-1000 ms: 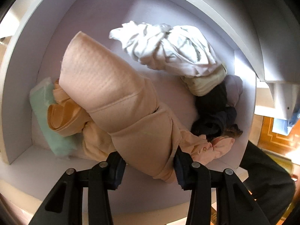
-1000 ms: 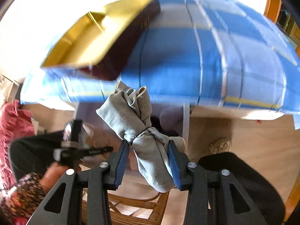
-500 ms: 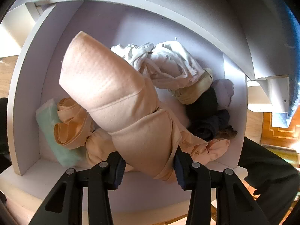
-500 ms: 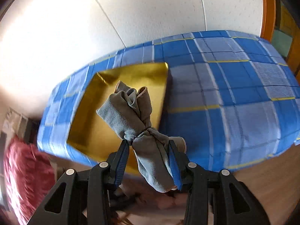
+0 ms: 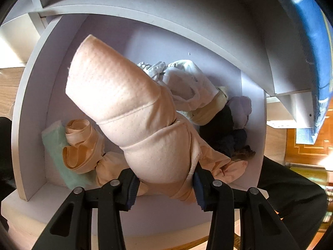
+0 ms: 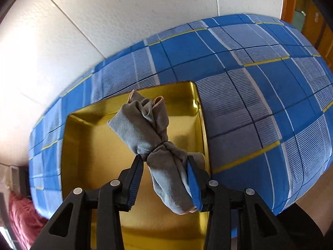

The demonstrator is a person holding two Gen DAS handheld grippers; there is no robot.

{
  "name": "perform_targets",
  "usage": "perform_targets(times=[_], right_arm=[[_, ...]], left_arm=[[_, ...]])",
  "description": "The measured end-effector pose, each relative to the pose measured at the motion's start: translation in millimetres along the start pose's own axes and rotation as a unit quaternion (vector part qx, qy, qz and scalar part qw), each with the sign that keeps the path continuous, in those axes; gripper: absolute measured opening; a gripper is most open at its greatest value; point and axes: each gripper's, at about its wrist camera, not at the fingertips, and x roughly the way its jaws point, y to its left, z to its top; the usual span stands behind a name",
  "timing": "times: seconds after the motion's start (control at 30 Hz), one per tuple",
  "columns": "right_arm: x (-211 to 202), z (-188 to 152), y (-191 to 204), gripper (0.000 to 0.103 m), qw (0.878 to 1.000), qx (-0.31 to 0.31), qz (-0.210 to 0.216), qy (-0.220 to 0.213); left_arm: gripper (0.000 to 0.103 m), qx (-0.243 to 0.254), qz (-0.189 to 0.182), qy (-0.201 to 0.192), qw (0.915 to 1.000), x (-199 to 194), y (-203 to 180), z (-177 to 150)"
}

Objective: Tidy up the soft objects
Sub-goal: 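Lift the grey bundle with the right gripper up over the gold tray, then open the right gripper to drop the grey bundle into the tray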

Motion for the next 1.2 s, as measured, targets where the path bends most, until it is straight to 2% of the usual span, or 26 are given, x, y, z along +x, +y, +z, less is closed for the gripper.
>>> perform_targets(times=[0.37, 0.53, 0.77, 0.93, 1.2], right_arm=[[19.7, 11.7, 6.6, 0.047, 0.995, -0.004, -0.095, -0.032], [8.8, 11.7, 4.8, 0.051, 0.996, -0.009, -0.078, -0.050], [-31.1, -15.0, -9.0, 0.051, 0.990, -0.074, -0.055, -0.109], [-57.1, -55.8, -34.6, 0.051, 0.982, -0.127, -0.029, -0.140], [-70.8, -136.2, -77.5, 0.051, 0.968, -0.195, 0.018, -0.156]], left_arm=[[0.045, -0.001, -0.006, -0.004, 1.0000, -2.5, -0.4, 0.9], [0.045, 0.001, -0.005, 0.000, 1.0000, 1.1, 0.6, 1.3], [0.045, 0.003, 0.001, -0.006, 1.0000, 3.4, 2.2, 1.2], [0.045, 0.009, 0.007, -0.013, 0.9999, 6.1, 2.6, 0.9], [0.045, 0.028, 0.012, -0.016, 0.9994, 8.7, 1.1, -0.8]])
